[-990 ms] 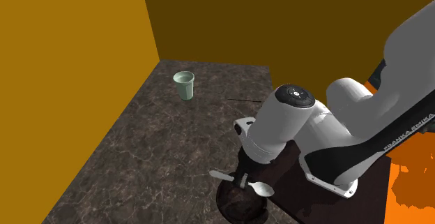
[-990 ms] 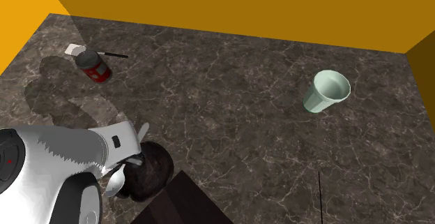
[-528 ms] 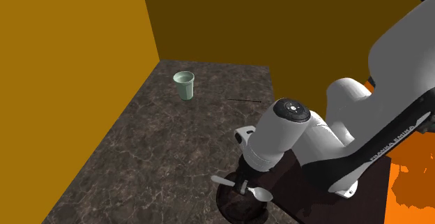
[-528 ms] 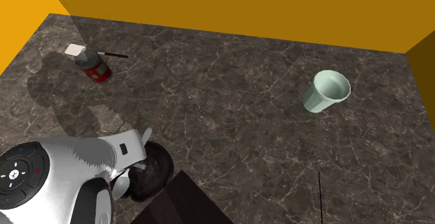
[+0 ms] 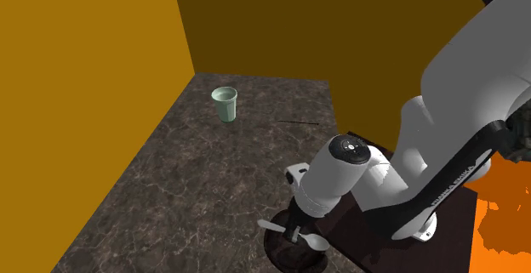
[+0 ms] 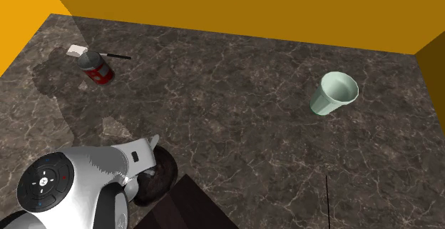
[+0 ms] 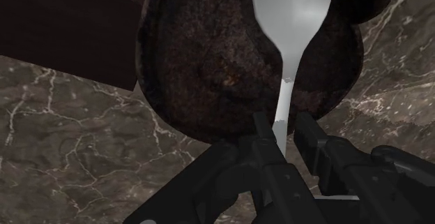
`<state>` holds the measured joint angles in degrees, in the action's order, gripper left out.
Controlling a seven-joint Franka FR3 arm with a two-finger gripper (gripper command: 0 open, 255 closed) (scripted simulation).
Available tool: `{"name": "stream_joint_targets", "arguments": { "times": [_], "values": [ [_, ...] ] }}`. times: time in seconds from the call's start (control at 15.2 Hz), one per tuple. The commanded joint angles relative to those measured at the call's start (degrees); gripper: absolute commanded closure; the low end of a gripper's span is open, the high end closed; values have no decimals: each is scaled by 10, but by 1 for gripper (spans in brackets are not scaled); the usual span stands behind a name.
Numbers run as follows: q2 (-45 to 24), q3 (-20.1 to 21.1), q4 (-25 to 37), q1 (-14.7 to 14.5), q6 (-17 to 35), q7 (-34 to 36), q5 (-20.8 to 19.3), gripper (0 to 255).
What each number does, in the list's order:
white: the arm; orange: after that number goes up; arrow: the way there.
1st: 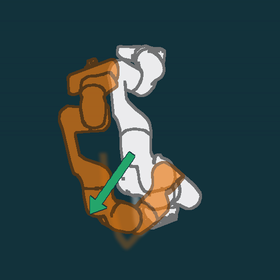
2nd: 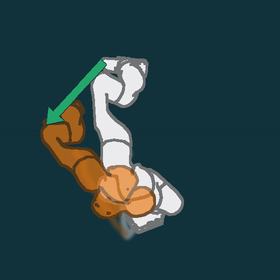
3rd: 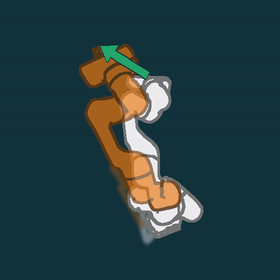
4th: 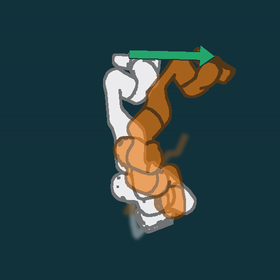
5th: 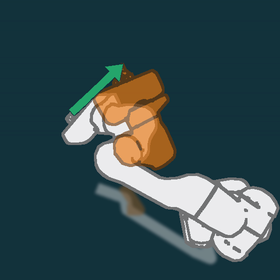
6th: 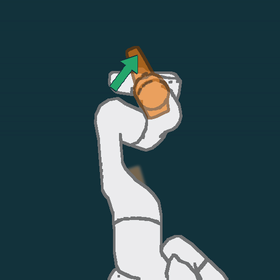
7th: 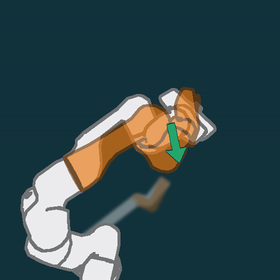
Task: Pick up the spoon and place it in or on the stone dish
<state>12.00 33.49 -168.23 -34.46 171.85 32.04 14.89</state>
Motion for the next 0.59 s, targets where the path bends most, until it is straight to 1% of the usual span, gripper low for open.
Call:
{"name": "stream_joint_targets", "arguments": {
  "times": [0.0, 0.4, 0.46, 0.53],
  "values": [
    [-7, 4, 0, 6, 7, 3, -5, 255],
    [-7, 4, 0, 6, 7, 3, -5, 255],
    [-7, 4, 0, 6, 7, 3, -5, 0],
    [-7, 4, 0, 5, 7, 3, -5, 0]
  ]
}}
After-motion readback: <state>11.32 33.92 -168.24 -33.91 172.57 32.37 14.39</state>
